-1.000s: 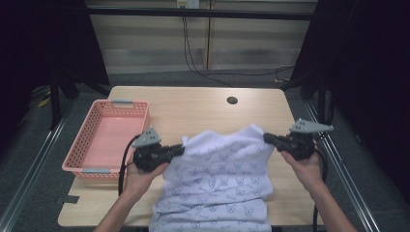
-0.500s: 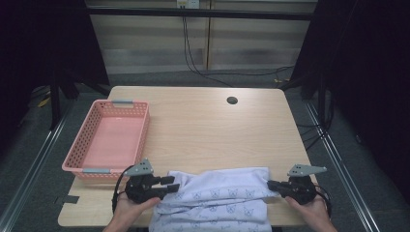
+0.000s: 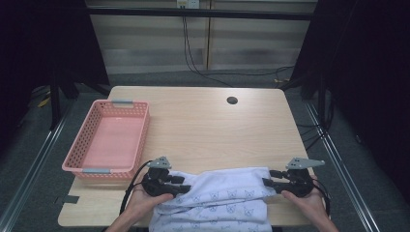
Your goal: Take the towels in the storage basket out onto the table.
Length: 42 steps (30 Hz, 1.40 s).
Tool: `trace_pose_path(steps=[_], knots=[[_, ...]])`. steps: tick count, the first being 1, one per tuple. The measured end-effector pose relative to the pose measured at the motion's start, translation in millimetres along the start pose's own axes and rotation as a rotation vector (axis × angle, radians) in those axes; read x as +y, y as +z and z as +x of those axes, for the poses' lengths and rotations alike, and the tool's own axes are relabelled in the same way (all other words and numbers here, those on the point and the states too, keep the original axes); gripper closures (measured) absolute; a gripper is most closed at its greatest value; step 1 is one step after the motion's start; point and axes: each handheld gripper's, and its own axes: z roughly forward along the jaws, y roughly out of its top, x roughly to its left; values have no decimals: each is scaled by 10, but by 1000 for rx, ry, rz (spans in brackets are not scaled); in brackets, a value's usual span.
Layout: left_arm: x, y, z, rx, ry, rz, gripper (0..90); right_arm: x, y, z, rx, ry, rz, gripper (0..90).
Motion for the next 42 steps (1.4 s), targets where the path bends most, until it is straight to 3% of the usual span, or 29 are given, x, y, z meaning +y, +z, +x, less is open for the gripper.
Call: trace_pose_path(steps=[3, 5, 7, 8, 12, 21, 25, 33, 42], knots=[[-18, 37, -34, 11, 44, 39, 797, 21, 126, 35, 9, -32, 48, 569], [-14, -2, -39, -10, 48, 14, 842, 30, 199, 55, 10, -40, 86, 710], [-5, -56, -40, -29, 34, -18, 852, 29, 193, 73, 19, -44, 86, 848], [-1, -81, -48, -8, 42, -31, 853, 36, 170, 70, 23, -40, 69, 861], [25, -210, -10, 20, 3, -110, 853, 54, 69, 36, 14, -16, 11, 869], [174, -644, 126, 117, -19, -273, 854, 162, -120, -46, -16, 18, -89, 866], [283, -783, 155, 127, -20, -342, 855, 271, -261, -98, -22, 32, -164, 866], [658, -878, 236, 168, 1, -423, 854, 712, -483, -196, -48, 20, -310, 865], [1147, -1151, 466, 256, 21, -495, 854, 1240, -453, -313, -70, -14, -358, 863]])
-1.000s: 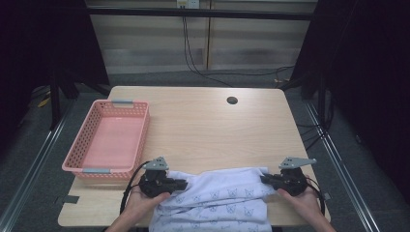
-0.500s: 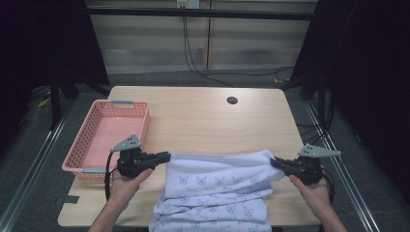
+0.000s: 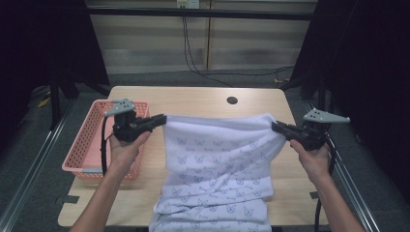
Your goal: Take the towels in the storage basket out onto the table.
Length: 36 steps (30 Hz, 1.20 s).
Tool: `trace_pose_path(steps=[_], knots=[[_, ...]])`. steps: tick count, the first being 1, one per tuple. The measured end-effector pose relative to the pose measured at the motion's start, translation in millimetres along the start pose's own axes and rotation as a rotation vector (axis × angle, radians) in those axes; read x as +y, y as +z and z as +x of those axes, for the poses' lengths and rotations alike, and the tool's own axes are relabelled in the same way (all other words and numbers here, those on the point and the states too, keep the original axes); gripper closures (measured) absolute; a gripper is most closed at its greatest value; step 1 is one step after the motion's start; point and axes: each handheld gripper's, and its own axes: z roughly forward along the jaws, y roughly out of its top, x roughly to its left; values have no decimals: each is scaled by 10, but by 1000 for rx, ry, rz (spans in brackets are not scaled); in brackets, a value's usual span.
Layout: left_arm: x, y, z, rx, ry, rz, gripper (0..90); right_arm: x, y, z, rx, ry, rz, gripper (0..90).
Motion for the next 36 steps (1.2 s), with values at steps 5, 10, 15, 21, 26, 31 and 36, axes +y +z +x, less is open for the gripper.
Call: trace_pose_path(steps=[5, 10, 15, 21, 26, 31, 36], knots=[[241, 98, 174, 60, 10, -9, 853, 256, 154, -72, -12, -14, -17, 862], [382, 258, 411, 109, -12, -8, 853, 584, 453, -241, -26, -11, -14, 863], [453, 498, 681, 143, -49, 3, 807, 760, 900, -442, -99, -13, 56, 802], [304, 650, 826, 169, -100, 73, 616, 507, 1229, -653, -211, 59, 122, 575], [232, 590, 624, 110, -48, 92, 622, 270, 1096, -580, -171, 35, 152, 562], [92, 480, 333, 52, -23, 113, 652, 53, 737, -355, -88, 17, 162, 538], [-189, 365, 16, -37, 23, 170, 675, -275, 380, -19, 5, 0, 199, 524]])
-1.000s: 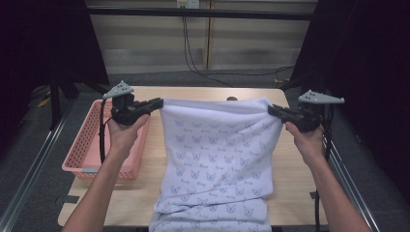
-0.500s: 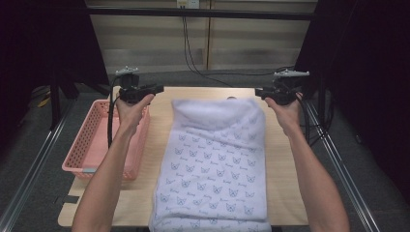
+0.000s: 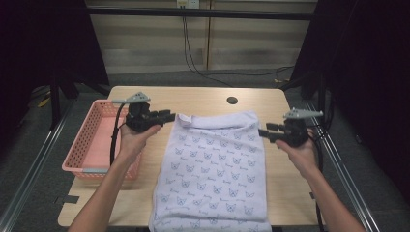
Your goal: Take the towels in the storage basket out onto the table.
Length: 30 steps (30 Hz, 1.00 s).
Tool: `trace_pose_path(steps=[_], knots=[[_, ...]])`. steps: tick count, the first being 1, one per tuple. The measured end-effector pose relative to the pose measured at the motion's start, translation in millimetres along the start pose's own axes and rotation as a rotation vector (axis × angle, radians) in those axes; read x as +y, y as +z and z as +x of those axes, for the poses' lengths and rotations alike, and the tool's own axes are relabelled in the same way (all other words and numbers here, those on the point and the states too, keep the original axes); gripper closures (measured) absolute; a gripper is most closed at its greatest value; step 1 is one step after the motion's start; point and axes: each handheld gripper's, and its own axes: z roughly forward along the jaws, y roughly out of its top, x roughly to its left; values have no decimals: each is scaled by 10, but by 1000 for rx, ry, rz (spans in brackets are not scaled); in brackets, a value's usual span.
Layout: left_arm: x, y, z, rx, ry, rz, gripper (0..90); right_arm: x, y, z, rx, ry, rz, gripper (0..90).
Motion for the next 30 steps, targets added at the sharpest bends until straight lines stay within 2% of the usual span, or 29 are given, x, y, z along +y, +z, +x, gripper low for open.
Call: trace_pose_path(steps=[1, 3, 4, 6, 7, 8, 10, 12, 13, 15, 16, 17, 18, 19, 21, 25, 26, 28, 29, 30], knots=[[-71, -14, -66, -8, 13, 20, 676, -96, -46, 78, 27, 0, 12, 517], [-247, -51, -178, -36, 14, 42, 677, -302, -116, 240, 64, -10, 46, 514], [-345, -62, -230, -51, 22, 59, 680, -405, -137, 316, 85, -18, 76, 511], [-554, -58, -325, -68, 33, 118, 686, -615, -172, 459, 108, -36, 122, 499], [-660, -46, -362, -82, 26, 145, 687, -712, -164, 520, 131, -48, 154, 491], [-763, -27, -392, -94, 28, 179, 692, -807, -148, 571, 136, -62, 183, 484], [-946, 8, -451, -83, 48, 240, 694, -970, -91, 640, 159, -72, 242, 467], [-1120, 22, -459, -97, 17, 270, 695, -1090, -36, 683, 161, -87, 266, 453], [-1190, 33, -470, -107, 19, 306, 694, -1131, -13, 699, 175, -87, 281, 451], [-1279, 14, -506, -80, 65, 355, 690, -1180, 18, 736, 148, -125, 300, 453], [-1320, -6, -502, -79, 61, 364, 686, -1180, 20, 741, 143, -142, 301, 477], [-1368, -25, -496, -69, 53, 368, 684, -1181, 21, 746, 122, -161, 300, 544], [-1414, -43, -493, -55, 49, 384, 678, -1183, 19, 751, 89, -197, 299, 543], [-1452, -57, -499, -51, 55, 385, 661, -1179, 25, 730, 94, -197, 297, 575], [-1460, -88, -512, -46, 46, 384, 604, -1165, 21, 665, 71, -184, 300, 652], [-1499, -90, -576, -66, 46, 370, 594, -1168, -35, 478, 50, -170, 304, 808], [-1499, -78, -608, -64, 61, 375, 594, -1177, -52, 434, 51, -148, 301, 846], [-1503, -71, -685, -74, 83, 388, 597, -1195, -87, 384, 51, -128, 301, 874], [-1513, -74, -722, -86, 88, 396, 620, -1202, -108, 376, 43, -126, 307, 880], [-1526, -87, -760, -79, 95, 400, 651, -1211, -129, 375, 39, -124, 311, 884]])
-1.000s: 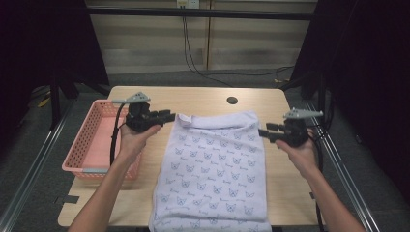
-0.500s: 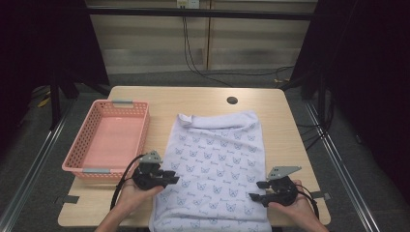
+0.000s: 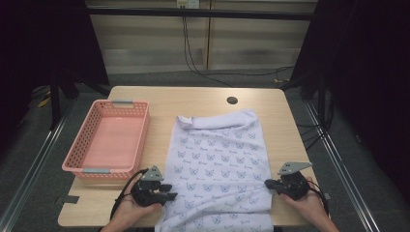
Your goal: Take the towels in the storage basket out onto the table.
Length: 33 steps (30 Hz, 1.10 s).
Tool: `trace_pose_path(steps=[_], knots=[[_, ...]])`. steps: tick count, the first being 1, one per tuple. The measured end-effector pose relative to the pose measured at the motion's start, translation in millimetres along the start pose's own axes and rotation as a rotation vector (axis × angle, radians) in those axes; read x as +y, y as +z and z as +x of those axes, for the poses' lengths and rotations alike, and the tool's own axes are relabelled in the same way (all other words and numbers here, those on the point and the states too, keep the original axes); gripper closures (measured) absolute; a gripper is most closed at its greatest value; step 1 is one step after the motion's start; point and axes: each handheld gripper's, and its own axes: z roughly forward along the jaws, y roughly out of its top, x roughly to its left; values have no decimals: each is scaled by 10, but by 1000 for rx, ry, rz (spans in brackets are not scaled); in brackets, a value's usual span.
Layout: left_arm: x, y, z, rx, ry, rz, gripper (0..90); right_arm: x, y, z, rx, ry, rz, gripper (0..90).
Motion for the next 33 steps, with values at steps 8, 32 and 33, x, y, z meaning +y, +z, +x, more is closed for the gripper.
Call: trace_pose_path(steps=[8, 32, 33], knots=[[-118, -102, -219, -121, 56, 99, 851, -134, -175, 127, 81, -4, 72, 894], [259, 236, 154, -10, 16, -8, 860, 262, 233, -3, -21, -42, -12, 852], [225, 221, 111, -21, 24, -9, 866, 229, 211, 11, -15, -36, -17, 870]])
